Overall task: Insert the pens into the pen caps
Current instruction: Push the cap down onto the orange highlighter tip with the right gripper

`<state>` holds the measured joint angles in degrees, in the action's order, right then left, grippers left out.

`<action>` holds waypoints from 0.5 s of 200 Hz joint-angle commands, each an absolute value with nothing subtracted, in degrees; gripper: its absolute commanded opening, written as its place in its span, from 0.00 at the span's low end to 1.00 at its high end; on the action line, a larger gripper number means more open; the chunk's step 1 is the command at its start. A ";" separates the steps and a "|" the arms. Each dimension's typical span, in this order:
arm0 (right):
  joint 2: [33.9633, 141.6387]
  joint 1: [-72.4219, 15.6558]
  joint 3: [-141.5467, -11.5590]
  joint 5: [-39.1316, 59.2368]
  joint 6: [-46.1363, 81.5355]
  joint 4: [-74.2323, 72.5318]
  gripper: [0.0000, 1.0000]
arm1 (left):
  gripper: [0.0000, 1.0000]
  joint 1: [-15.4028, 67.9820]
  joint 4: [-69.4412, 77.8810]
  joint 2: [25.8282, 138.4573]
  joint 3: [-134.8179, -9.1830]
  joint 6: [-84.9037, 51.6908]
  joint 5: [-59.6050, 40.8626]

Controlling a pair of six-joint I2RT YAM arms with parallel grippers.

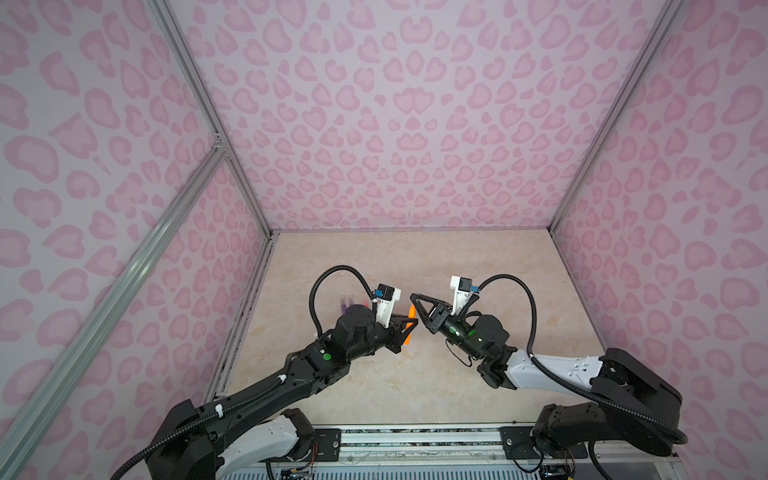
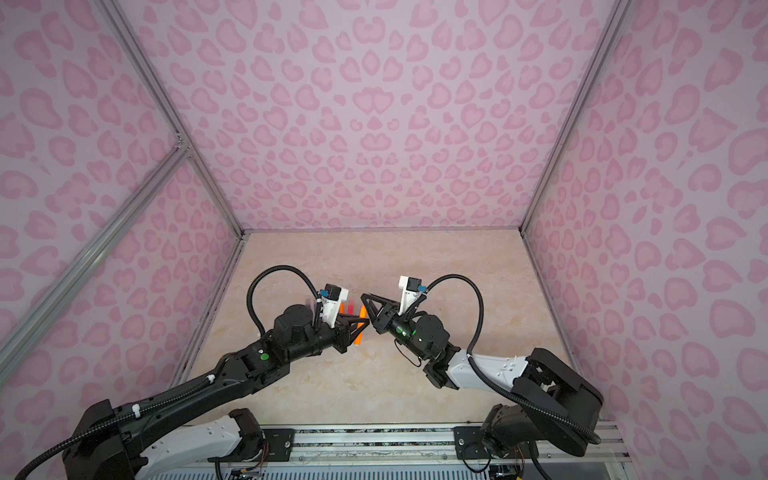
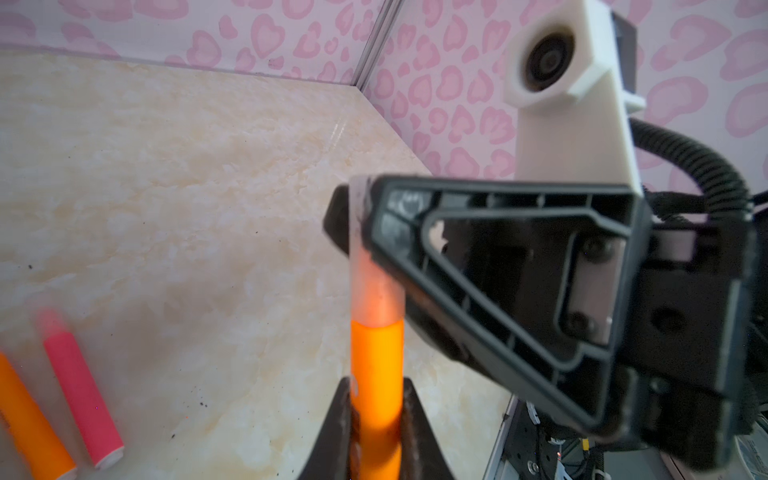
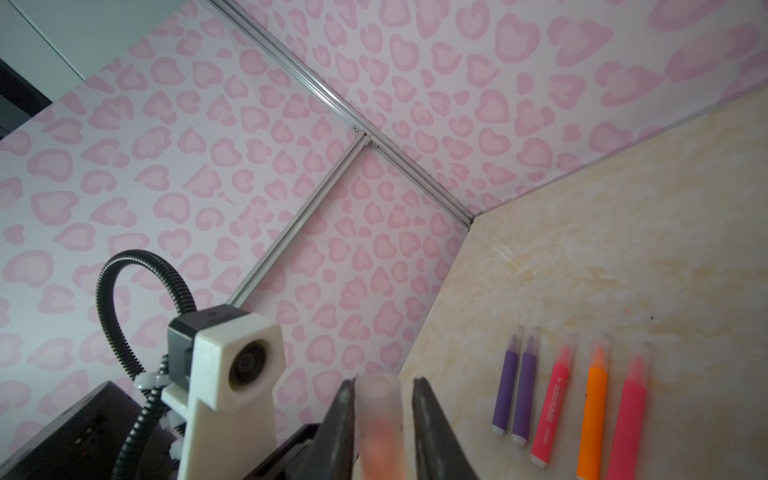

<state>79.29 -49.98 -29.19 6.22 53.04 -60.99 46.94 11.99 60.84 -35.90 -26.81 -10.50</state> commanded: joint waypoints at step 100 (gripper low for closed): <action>68.89 -49.77 -30.88 -2.44 45.66 -41.73 0.66 | 0.03 47.26 12.66 66.54 -39.41 -23.52 -8.18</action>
<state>70.22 -50.11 -29.85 1.04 48.25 -48.40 47.00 12.49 65.04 -38.24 -24.62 -8.82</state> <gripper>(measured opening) 0.663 0.169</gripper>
